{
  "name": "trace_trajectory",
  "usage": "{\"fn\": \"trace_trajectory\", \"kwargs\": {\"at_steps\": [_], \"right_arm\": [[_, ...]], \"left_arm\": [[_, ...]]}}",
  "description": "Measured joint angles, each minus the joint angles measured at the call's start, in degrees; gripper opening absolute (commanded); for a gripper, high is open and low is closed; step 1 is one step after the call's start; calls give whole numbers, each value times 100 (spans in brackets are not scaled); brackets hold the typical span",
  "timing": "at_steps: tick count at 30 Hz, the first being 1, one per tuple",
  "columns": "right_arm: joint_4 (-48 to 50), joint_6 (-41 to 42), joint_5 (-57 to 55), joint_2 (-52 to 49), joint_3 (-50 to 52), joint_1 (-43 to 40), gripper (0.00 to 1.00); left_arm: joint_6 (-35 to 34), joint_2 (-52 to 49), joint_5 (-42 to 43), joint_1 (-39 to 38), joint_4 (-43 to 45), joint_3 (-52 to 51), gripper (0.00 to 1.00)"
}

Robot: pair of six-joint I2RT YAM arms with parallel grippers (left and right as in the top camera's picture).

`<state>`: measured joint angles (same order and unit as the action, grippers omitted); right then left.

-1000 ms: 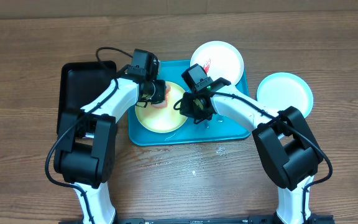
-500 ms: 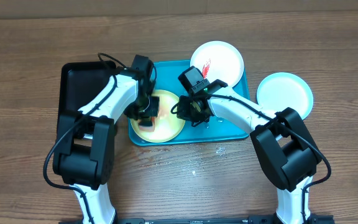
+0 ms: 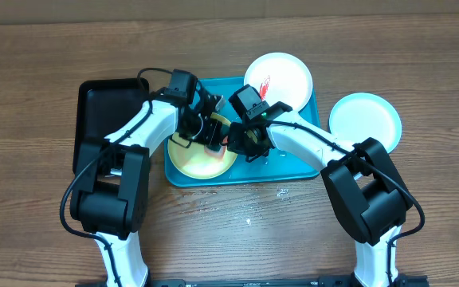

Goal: Clean dirty plates on tray and stack at the side
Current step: 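Scrub yellow plate with sponge in left gripper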

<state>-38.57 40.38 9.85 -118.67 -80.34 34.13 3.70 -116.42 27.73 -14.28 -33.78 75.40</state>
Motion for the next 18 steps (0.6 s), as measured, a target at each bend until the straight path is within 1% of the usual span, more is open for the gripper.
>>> {"fn": "trace_trajectory", "kwargs": {"at_steps": [3, 5, 7, 11, 13, 15, 18], "right_arm": [[44, 33, -22, 0, 0, -2, 4], [66, 37, -24, 0, 0, -2, 4], [68, 48, -24, 0, 0, -2, 4], [72, 52, -24, 0, 0, -2, 4], [76, 52, -22, 0, 0, -2, 3], [74, 52, -24, 0, 0, -2, 4], [70, 48, -24, 0, 0, -2, 4]], "left_arm": [[-522, 0, -568, 0, 297, 4, 4], [-874, 4, -1071, -55, 238, 68, 4], [-1191, 7, -1731, -146, 9, 214, 4], [-1685, 7, -3099, -170, -723, 472, 4], [-1829, 7, -3554, -170, -1156, 546, 4], [-1878, 4, -3716, -179, -1502, 577, 4], [-1814, 4, -3593, -190, -1937, 592, 4]]}}
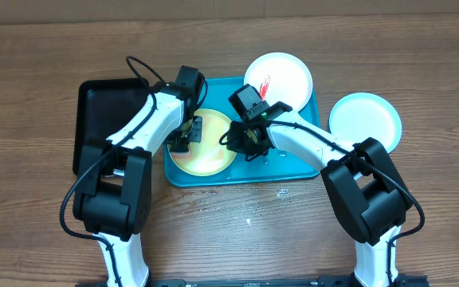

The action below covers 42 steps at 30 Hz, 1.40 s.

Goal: Clean dirty plates on tray and stack at the side
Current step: 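Scrub yellow plate with sponge in left gripper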

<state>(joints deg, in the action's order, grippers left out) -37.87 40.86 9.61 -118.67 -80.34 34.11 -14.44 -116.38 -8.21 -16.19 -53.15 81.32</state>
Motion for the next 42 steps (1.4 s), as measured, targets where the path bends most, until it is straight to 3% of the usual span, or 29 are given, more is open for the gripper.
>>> {"fn": "trace_trajectory", "kwargs": {"at_steps": [8, 15, 19, 29, 35, 42], "right_arm": [[-24, -11, 0, 0, 0, 0, 4], [-35, -11, 4, 0, 0, -2, 4], [-35, -15, 0, 0, 0, -2, 4], [-39, -13, 4, 0, 0, -2, 4], [-39, -17, 4, 0, 0, -2, 4], [-74, -116, 66, 0, 0, -4, 4]], "left_arm": [[1502, 0, 2065, -142, -634, 22, 4], [1939, -4, 2938, -238, 363, 15, 4], [1727, -13, 2695, -232, 1056, 15, 4], [310, -13, 291, -46, 1543, 15, 4], [35, -13, -107, 70, 824, 35, 4], [-2, -13, 411, 87, -332, 118, 4]]}}
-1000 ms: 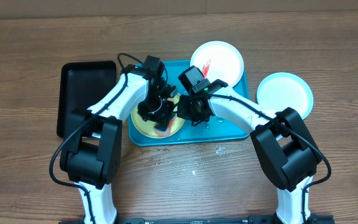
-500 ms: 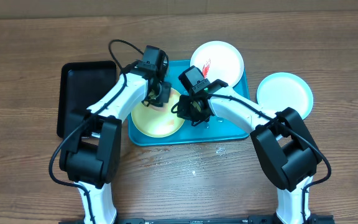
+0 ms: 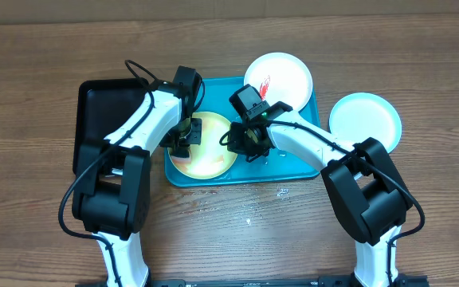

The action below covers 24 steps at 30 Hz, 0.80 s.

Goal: Clean dirty plates on tray and stack at the side
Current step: 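Scrub yellow plate with sponge in left gripper, then lift left gripper away and raise yellow plate with right gripper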

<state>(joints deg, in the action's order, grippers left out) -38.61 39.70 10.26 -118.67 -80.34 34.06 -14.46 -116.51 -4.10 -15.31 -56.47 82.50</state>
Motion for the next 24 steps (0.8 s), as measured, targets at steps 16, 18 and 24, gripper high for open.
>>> {"fn": "trace_trajectory", "kwargs": {"at_steps": [16, 18, 24], "right_arm": [[-435, -479, 144, 59, -24, -57, 4], [-732, -520, -111, 162, -24, -59, 4], [-1613, -621, -1513, 1036, -35, 20, 4]], "left_arm": [[260, 1023, 739, 407, -918, 2734, 4], [260, 1043, 756, 407, -981, 2717, 4], [251, 872, 780, 407, -925, 2184, 4]]}}
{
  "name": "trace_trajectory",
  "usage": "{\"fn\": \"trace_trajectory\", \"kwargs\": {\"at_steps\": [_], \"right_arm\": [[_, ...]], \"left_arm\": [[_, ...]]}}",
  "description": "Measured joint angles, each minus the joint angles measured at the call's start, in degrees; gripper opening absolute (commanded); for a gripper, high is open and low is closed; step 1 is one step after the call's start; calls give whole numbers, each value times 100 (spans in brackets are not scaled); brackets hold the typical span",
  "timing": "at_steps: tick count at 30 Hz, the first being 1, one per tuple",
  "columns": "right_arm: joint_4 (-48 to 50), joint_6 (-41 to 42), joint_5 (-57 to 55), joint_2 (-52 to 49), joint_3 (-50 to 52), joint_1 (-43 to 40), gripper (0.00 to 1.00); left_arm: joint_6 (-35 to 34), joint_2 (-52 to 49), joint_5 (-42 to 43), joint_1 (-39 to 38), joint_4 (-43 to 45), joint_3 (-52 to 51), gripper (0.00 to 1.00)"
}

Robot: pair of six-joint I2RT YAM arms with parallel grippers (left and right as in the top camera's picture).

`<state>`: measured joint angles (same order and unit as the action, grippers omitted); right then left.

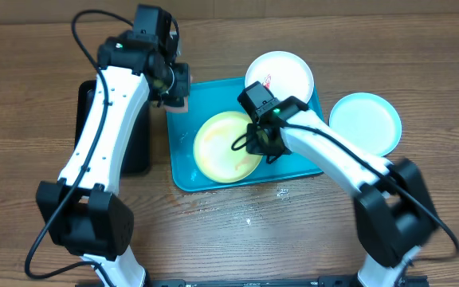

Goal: Clean dirty plates on tray and stack at the side
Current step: 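Lift left gripper away and raise yellow plate with right gripper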

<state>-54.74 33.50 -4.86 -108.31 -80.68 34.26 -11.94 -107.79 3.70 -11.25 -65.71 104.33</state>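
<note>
On the teal tray (186,171) lies a yellow plate (217,147), its face looking clean. My right gripper (260,143) sits at the plate's right rim and appears shut on it. A white plate (285,80) with a red smear rests on the tray's far right corner. Off the tray, a pale blue plate (366,121) lies on the table to the right. My left gripper (175,94) is raised over the tray's far left corner, shut on a pinkish sponge (178,105).
A black tray (138,139) lies left of the teal one, largely hidden under my left arm. Small wet spots (281,191) mark the wooden table in front of the teal tray.
My left gripper has left the yellow plate's left side and is now up at the tray's far left corner with the sponge. The yellow plate and my right gripper have shifted right.
Both grippers were first close together over the yellow plate, the left with a reddish sponge on it. Then the left gripper was at the plate's left side while the right stayed at the right rim. Now the left is off the plate, and the plate lies further right.
</note>
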Motion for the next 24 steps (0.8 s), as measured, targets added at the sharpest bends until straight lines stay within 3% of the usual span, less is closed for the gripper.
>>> {"fn": "trace_trajectory", "kwargs": {"at_steps": [8, 24], "right_arm": [[-485, -50, -2011, 920, -66, 514, 4], [-671, -74, -5630, 1012, -70, 1766, 4]], "left_arm": [[-297, -153, 17, 0, 503, -796, 4], [-662, -153, 24, -118, 1228, -1993, 4]]}}
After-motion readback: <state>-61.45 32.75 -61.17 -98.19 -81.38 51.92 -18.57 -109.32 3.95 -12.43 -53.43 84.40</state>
